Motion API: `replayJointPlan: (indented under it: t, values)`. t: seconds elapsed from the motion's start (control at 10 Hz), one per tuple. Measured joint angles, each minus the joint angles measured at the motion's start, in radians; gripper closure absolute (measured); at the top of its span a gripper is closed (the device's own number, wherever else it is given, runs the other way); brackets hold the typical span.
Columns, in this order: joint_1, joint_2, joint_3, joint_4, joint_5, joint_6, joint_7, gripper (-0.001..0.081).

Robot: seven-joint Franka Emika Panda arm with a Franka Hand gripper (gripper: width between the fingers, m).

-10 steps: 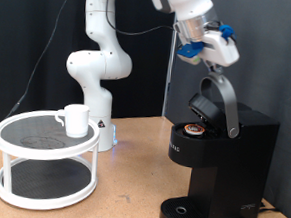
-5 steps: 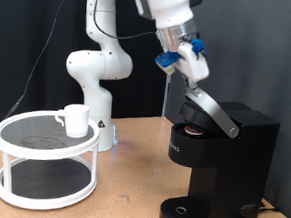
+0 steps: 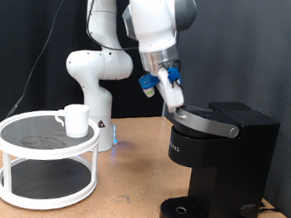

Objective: Make a cup of coffee with the keurig machine

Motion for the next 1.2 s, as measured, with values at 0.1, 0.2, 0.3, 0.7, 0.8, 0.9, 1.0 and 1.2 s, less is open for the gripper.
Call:
replayJointPlan:
  t: [0.1,0.2,0.3,0.7,0.8,0.9,1.0,1.2]
  values:
    - [-0.004,0.005,-0.002,-0.014,0.0,0.022,-0.001,0.0806]
    - [-0.006,0.013,-0.004,-0.025,0.002,0.039,-0.003,0.0806]
    - [-0.006,0.024,-0.004,-0.028,0.004,0.053,-0.003,0.0806]
    - [-0.006,0.042,-0.017,-0.033,0.052,0.057,-0.105,0.0806]
    - [-0.007,0.037,-0.027,-0.037,0.062,0.046,-0.155,0.0806]
    - [-0.009,0.02,-0.04,-0.051,0.07,0.035,-0.227,0.0806]
    - [-0.01,-0.005,-0.058,-0.072,0.087,0.025,-0.292,0.0806]
    - [-0.012,-0.06,-0.09,-0.106,0.188,0.029,-0.365,0.0806]
